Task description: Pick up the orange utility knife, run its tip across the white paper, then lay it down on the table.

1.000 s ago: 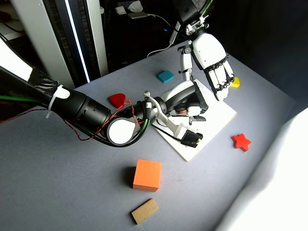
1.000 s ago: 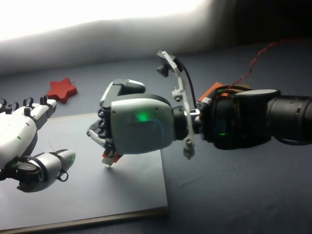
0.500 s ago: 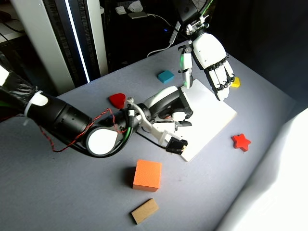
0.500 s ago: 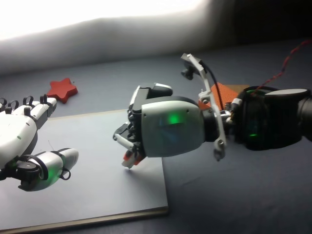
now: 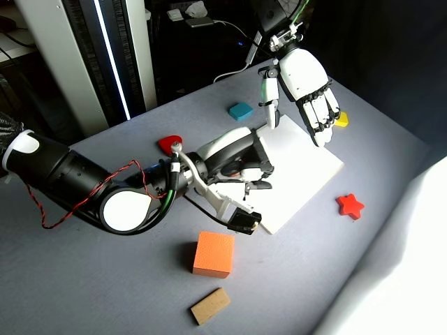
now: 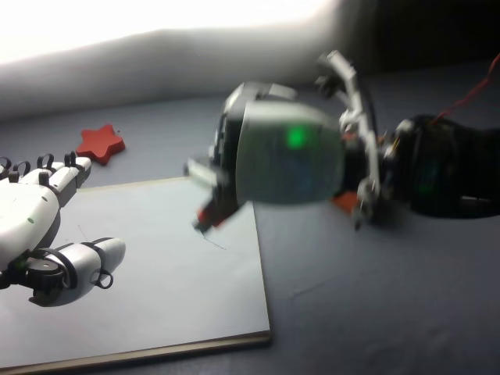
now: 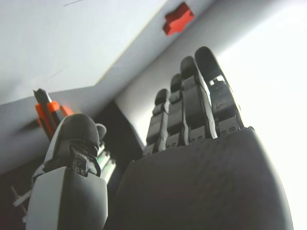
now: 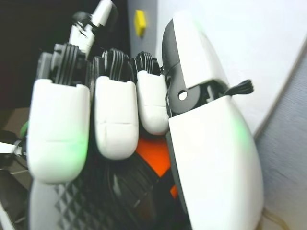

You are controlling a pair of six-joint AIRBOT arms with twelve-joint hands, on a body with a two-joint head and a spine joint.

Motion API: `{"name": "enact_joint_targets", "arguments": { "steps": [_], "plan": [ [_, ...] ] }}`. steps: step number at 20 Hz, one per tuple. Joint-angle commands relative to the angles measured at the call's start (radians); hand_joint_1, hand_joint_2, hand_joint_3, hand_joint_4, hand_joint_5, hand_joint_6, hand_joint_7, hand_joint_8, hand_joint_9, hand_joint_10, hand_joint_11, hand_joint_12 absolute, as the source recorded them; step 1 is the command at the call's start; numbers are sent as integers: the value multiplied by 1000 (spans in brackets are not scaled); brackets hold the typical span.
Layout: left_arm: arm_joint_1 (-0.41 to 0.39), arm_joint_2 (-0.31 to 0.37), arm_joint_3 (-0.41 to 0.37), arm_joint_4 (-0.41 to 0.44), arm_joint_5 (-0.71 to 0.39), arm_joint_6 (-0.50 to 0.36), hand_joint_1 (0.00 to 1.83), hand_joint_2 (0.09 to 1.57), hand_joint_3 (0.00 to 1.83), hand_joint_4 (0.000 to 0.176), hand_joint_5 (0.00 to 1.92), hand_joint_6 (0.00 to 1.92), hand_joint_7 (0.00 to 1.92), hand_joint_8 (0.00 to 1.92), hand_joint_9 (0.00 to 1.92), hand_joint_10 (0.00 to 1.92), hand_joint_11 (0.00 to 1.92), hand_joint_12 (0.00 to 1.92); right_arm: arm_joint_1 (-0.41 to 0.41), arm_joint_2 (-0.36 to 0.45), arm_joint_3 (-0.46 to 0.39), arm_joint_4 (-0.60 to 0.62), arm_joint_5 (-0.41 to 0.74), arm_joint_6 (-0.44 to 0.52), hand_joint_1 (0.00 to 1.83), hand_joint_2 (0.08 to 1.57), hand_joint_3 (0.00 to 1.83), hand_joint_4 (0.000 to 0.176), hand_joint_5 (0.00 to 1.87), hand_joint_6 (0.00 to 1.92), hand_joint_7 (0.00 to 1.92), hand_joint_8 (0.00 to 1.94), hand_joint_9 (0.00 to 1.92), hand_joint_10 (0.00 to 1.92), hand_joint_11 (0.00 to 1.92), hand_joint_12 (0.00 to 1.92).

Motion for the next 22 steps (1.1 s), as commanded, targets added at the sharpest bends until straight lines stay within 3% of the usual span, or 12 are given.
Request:
{"name": "enact_joint_targets", "arguments": {
  "steps": [1, 4, 7, 14, 16, 17, 18, 19, 21, 22],
  "plan": [
    [-3, 3, 2, 58, -83, -4, 200, 1314, 1, 35, 48, 4, 135, 3, 260, 4, 0, 1003, 9, 29, -36, 121, 26, 1, 1592, 1338, 0, 176, 1519, 1921, 1670, 1941, 1747, 1921, 1789, 1921],
    [-2, 3, 1, 58, -83, -5, 234, 1305, 0, 29, 81, 6, 168, 3, 281, 7, 0, 1028, 11, 191, -281, 350, -195, 51, 1611, 1322, 0, 176, 1521, 1921, 1674, 1941, 1749, 1921, 1788, 1921],
    [-2, 3, 0, 58, -83, -7, 198, 1314, 3, 35, 77, 2, 160, 0, 269, 0, 0, 1008, -5, 291, -426, 494, -354, 89, 1559, 1343, 0, 176, 1520, 1921, 1679, 1941, 1754, 1921, 1803, 1921],
    [-2, 3, -1, 58, -85, -10, 196, 1314, 0, 40, 59, 3, 153, 3, 274, 3, 0, 1028, -122, 290, -431, 639, -361, 37, 1519, 1341, 0, 176, 1413, 1921, 1587, 1941, 1682, 1921, 1740, 1921],
    [-1, 3, -2, 58, -85, -10, 202, 1317, 1, 38, 62, 2, 151, 1, 268, 5, 0, 1005, -142, 289, -426, 639, -355, 29, 1477, 1364, 0, 176, 1372, 1921, 1518, 1941, 1623, 1921, 1674, 1921],
    [0, 3, -3, 58, -85, -10, 203, 1317, 1, 36, 71, 4, 172, 6, 275, 7, 0, 1023, -153, 291, -426, 639, -348, 29, 1404, 1408, 0, 176, 1272, 1921, 1427, 1941, 1535, 1921, 1553, 1921],
    [0, 3, -3, 58, -85, -10, 192, 1317, 1, 35, 69, 3, 179, 7, 278, 7, 0, 1026, -167, 295, -428, 639, -337, 27, 1070, 1460, 0, 0, 695, 1786, 1245, 1941, 1355, 1921, 1350, 1921],
    [0, 3, -3, 58, -85, -10, 201, 1315, 0, 32, 76, 5, 184, 7, 282, 8, 0, 1032, -175, 302, -433, 638, -332, 27, 1087, 1481, 0, 0, 529, 1659, 743, 1941, 1210, 1921, 1186, 1921],
    [1, 3, -3, 58, -85, -10, 188, 1317, 1, 33, 70, 1, 170, 0, 280, 6, 0, 1029, -187, 309, -442, 638, -325, 29, 1097, 1483, 0, 0, 445, 1624, 636, 1893, 849, 1921, 846, 1921],
    [1, 3, -3, 58, -85, -10, 178, 1318, 1, 36, 64, 0, 170, 0, 283, 6, 0, 1030, -193, 311, -446, 637, -322, 29, 1043, 1504, 0, 0, 391, 1699, 586, 1910, 639, 1921, 661, 1921]
  ]
}}
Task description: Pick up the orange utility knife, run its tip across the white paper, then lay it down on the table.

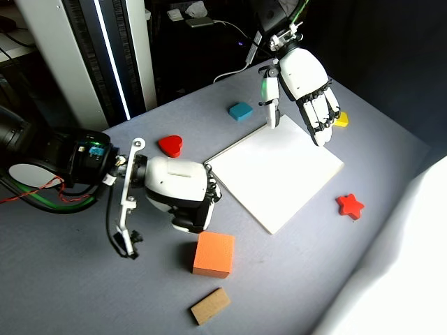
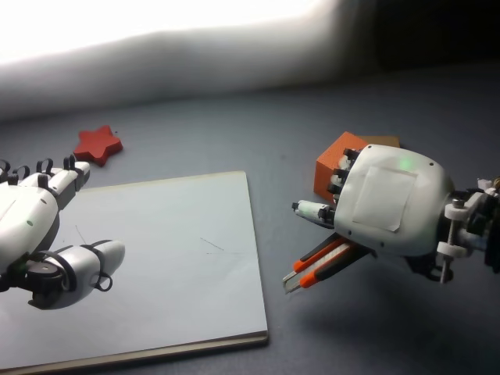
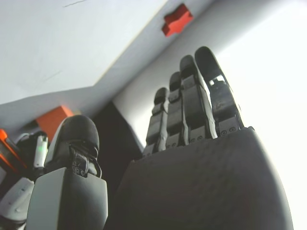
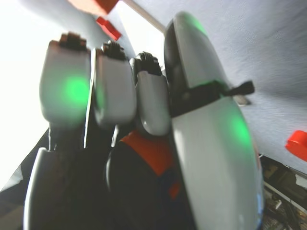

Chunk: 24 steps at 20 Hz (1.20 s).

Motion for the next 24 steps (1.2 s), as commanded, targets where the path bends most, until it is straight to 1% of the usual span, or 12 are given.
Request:
{"name": "enact_joint_targets", "arguments": {
  "steps": [1, 2, 3, 5, 6, 9, 11, 13, 14, 15, 21, 24],
  "plan": [
    [-6, 3, 1, 58, -81, -2, 162, 1319, 1, 38, 71, 3, 175, 2, 290, 8, 0, 1041, 1, 5, -6, -3, 132, -8, 1042, 1455, 0, 0, 420, 1657, 575, 1879, 482, 1921, 540, 1921],
    [-5, 3, 1, 58, -83, -2, 168, 1323, 2, 38, 72, 2, 155, 1, 274, 2, 0, 1012, -2, 5, -8, -6, 136, -9, 929, 1346, 0, 0, 247, 1509, 340, 1694, 324, 1921, 411, 1921],
    [-5, 3, 1, 58, -83, -2, 166, 1324, 2, 36, 69, 1, 150, 0, 274, 1, 0, 1025, -2, 5, -9, -7, 136, -9, 926, 1300, 0, 0, 193, 1376, 254, 1539, 258, 1888, 347, 1921],
    [-3, 3, 1, 58, -83, -3, 223, 1314, 0, 37, 82, 7, 144, 2, 269, 3, 0, 1017, -2, 5, -10, -15, 136, -10, 756, 1323, 0, 0, 12, 973, 94, 1136, 69, 1573, 37, 1921],
    [-3, 3, 1, 58, -83, -3, 229, 1314, 0, 32, 92, 11, 155, 6, 269, 3, 0, 1017, -2, 5, -10, -17, 136, -10, 723, 1325, 0, 0, 2, 872, 92, 998, 54, 1436, 7, 1893],
    [-2, 3, 1, 58, -84, -4, 213, 1311, 0, 33, 90, 5, 177, 7, 283, 7, 0, 1051, -2, 4, -10, -20, 134, -10, 655, 1274, 0, 0, 0, 529, 114, 508, 0, 949, 0, 1379],
    [-2, 3, 1, 58, -84, -4, 217, 1313, 0, 35, 93, 4, 170, 1, 282, 5, 0, 1026, -3, 4, -10, -20, 133, -11, 598, 1231, 0, 0, 0, 257, 88, 242, 0, 562, 0, 890],
    [-2, 3, 1, 58, -85, -4, 213, 1317, 0, 32, 103, 6, 184, 5, 288, 6, 0, 1029, -3, 2, -10, -20, 134, -11, 549, 1181, 0, 0, 0, 27, 36, 43, 28, 120, 0, 206],
    [-2, 3, 1, 58, -85, -4, 187, 1322, 3, 35, 93, 1, 171, 2, 277, 1, 0, 1012, -3, 1, -10, -20, 134, -11, 565, 1154, 0, 0, 0, 5, 14, 15, 5, 30, 0, 40],
    [-1, 3, 1, 58, -85, -4, 184, 1323, 3, 35, 94, 2, 173, 3, 280, 2, 0, 1010, -3, 1, -10, -20, 133, -13, 568, 1134, 0, 0, 0, 0, 2, 2, 0, 5, 0, 7],
    [-1, 3, 1, 58, -86, -4, 209, 1314, 0, 37, 101, 10, 179, 6, 288, 6, 0, 1009, 14, 3, -11, -22, 133, -19, 335, 963, 0, 0, 0, 0, 0, 0, 0, 0, 0, 0],
    [-1, 3, 1, 58, -87, -4, 219, 1307, 0, 36, 96, 6, 194, 8, 289, 5, 0, 1008, 26, 5, -11, -28, 133, -17, 54, 959, 0, 0, 0, 0, 0, 0, 0, 0, 0, 0]
  ]
}}
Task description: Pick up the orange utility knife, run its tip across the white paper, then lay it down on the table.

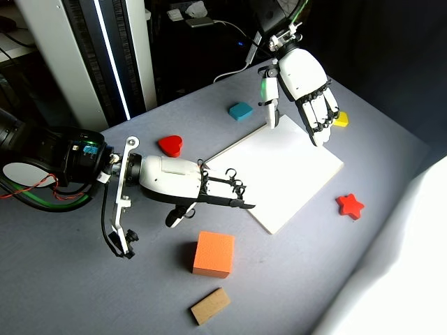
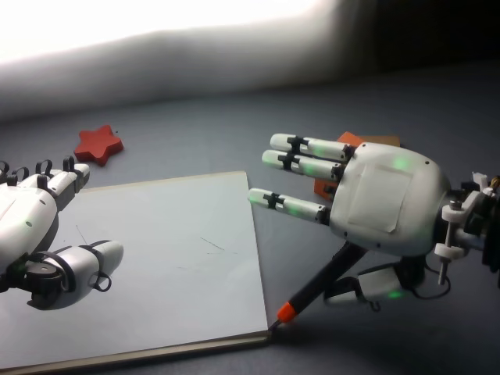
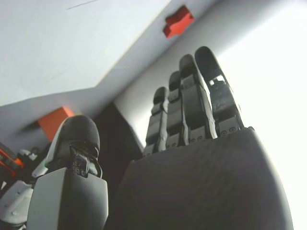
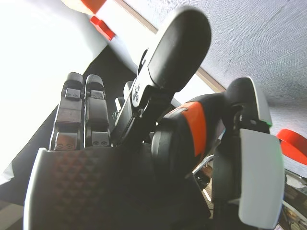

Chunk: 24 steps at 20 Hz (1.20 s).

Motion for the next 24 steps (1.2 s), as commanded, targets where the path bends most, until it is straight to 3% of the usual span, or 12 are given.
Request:
{"name": "enact_joint_targets", "arguments": {
  "steps": [1, 9, 12, 13, 15, 17, 18, 19, 20, 21, 22, 24],
  "plan": [
    [-4, 3, 0, 58, -84, -1, 222, 1307, 0, 38, 91, 3, 186, 3, 285, 3, 0, 989, 15, 5, -6, 3, 126, 0, 47, 967, 0, 0, 0, 0, 0, 0, 0, 0, 0, 0],
    [-4, 3, 0, 58, -88, -3, 188, 1315, 0, 29, 94, 8, 195, 7, 282, 6, 0, 987, 67, 17, -6, 1, 123, 1, 38, 1020, 0, 0, 0, 0, 20, 8, 13, 5, 0, 0],
    [-4, 3, 0, 58, -88, -5, 205, 1306, 0, 14, 215, 28, 331, 24, 373, 28, 0, 1203, 76, 23, -6, 0, 118, 2, 0, 1119, 0, 0, 226, 336, 483, 101, 142, 771, 0, 1092],
    [-5, 3, 0, 58, -88, -5, 205, 1306, 0, 14, 215, 28, 331, 24, 373, 28, 0, 1203, 80, 26, -8, 0, 120, 2, 0, 1119, 0, 0, 226, 336, 483, 101, 142, 771, 0, 1092],
    [-7, 3, 0, 58, -89, -6, 234, 1298, 0, 15, 303, 40, 416, 26, 446, 43, 0, 1348, 88, 39, -17, 0, 124, 2, 0, 1120, 0, 0, 124, 838, 497, 331, 168, 1054, 0, 1433],
    [-13, 3, -1, 58, -102, -14, 258, 1293, 0, 4, 391, 46, 501, 30, 527, 67, 0, 1448, 101, 64, -40, 0, 124, 9, 13, 1131, 2, 0, 119, 1039, 359, 914, 209, 1258, 0, 1648],
    [-18, 3, -1, 58, -108, -16, 258, 1293, 0, 4, 391, 46, 501, 30, 527, 67, 0, 1448, 108, 79, -56, 0, 124, 12, 13, 1131, 2, 0, 119, 1039, 359, 914, 209, 1258, 0, 1648],
    [-28, 3, -3, 58, -115, -11, 312, 1295, 1, 0, 578, 48, 726, 121, 623, 427, 127, 1532, 115, 96, -73, 0, 124, 16, 28, 1131, 1, 0, 359, 1378, 463, 1338, 362, 1524, 111, 1899],
    [-45, 3, -3, 49, -119, 12, 303, 1309, 2, 0, 646, 69, 772, 251, 539, 889, 179, 1611, 124, 118, -94, 1, 124, 24, 5, 1147, 7, 0, 508, 1427, 577, 1466, 446, 1643, 259, 1917],
    [-57, 3, -4, 34, -119, 36, 296, 1317, 2, 0, 680, 143, 652, 678, 469, 1177, 191, 1687, 130, 136, -110, 2, 124, 28, 0, 1161, 10, 0, 577, 1437, 652, 1505, 506, 1708, 348, 1920],
    [-60, 3, -2, 30, -118, 44, 271, 1340, 3, 0, 604, 631, 600, 1115, 477, 1397, 218, 1787, 133, 156, -131, 18, 124, 30, 4, 1178, 14, 0, 630, 1509, 764, 1551, 613, 1788, 446, 1921],
    [-61, 3, -3, 28, -118, 47, 298, 1353, 2, 0, 592, 1141, 650, 1454, 575, 1600, 352, 1893, 138, 199, -173, 74, 113, 29, 4, 1201, 17, 0, 718, 1561, 919, 1616, 732, 1903, 530, 1921]
  ]
}}
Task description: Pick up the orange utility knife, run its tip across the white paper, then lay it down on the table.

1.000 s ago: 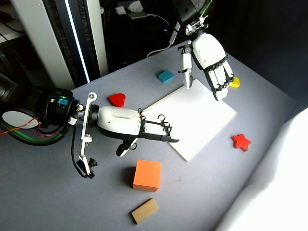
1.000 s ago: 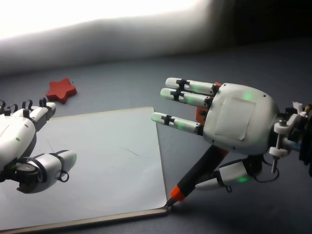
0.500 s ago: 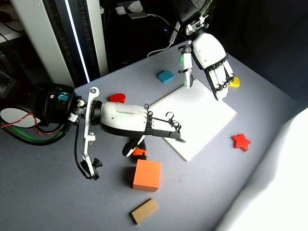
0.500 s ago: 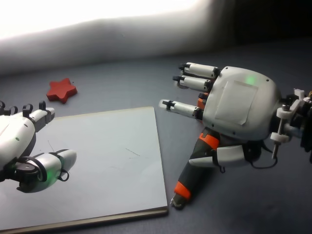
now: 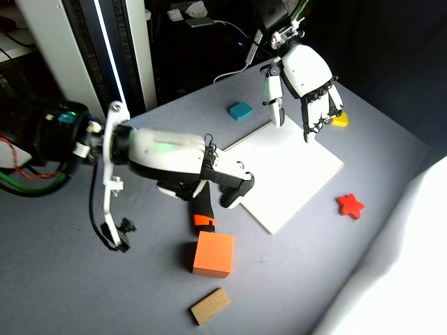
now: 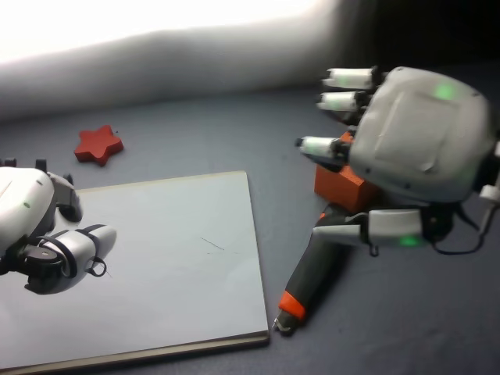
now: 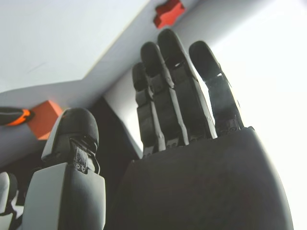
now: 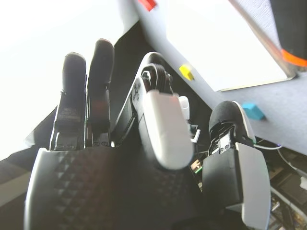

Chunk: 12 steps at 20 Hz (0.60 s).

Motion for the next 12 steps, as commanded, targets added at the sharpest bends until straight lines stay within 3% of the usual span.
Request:
{"name": "enact_joint_targets", "arguments": {
  "steps": [1, 2, 4, 6, 12],
  "plan": [
    [-11, 3, -4, 51, -81, 16, 326, 1352, 1, 0, 602, 1352, 699, 1548, 653, 1684, 437, 1915, 14, 12, -8, 21, 109, -2, 0, 1207, 15, 0, 790, 1673, 993, 1685, 840, 1917, 642, 1921],
    [-11, 2, -6, 45, -81, 19, 327, 1356, 2, 0, 599, 1588, 714, 1647, 685, 1761, 482, 1920, 13, 20, -15, 30, 110, -2, 0, 1210, 14, 0, 839, 1705, 1040, 1714, 923, 1920, 729, 1921],
    [-3, -1, -10, 46, -64, 20, 380, 1359, 1, 0, 666, 1773, 814, 1802, 809, 1908, 686, 1921, 10, 35, -21, 33, 125, -2, 0, 1250, 26, 0, 969, 1769, 1156, 1818, 1149, 1921, 1023, 1921],
    [-2, -1, -19, 46, -57, 20, 397, 1374, 5, 0, 708, 1707, 881, 1866, 904, 1920, 796, 1921, 11, 41, -22, 38, 137, -4, 9, 1290, 34, 0, 984, 1791, 1183, 1787, 1218, 1921, 1131, 1921],
    [-23, -9, -36, 53, -59, 33, 396, 1405, 7, 0, 756, 1910, 1011, 1921, 1052, 1921, 946, 1921, 19, 57, -39, 42, 145, -5, 71, 1324, 27, 0, 1072, 1857, 1269, 1870, 1357, 1921, 1331, 1921]
  ]
}}
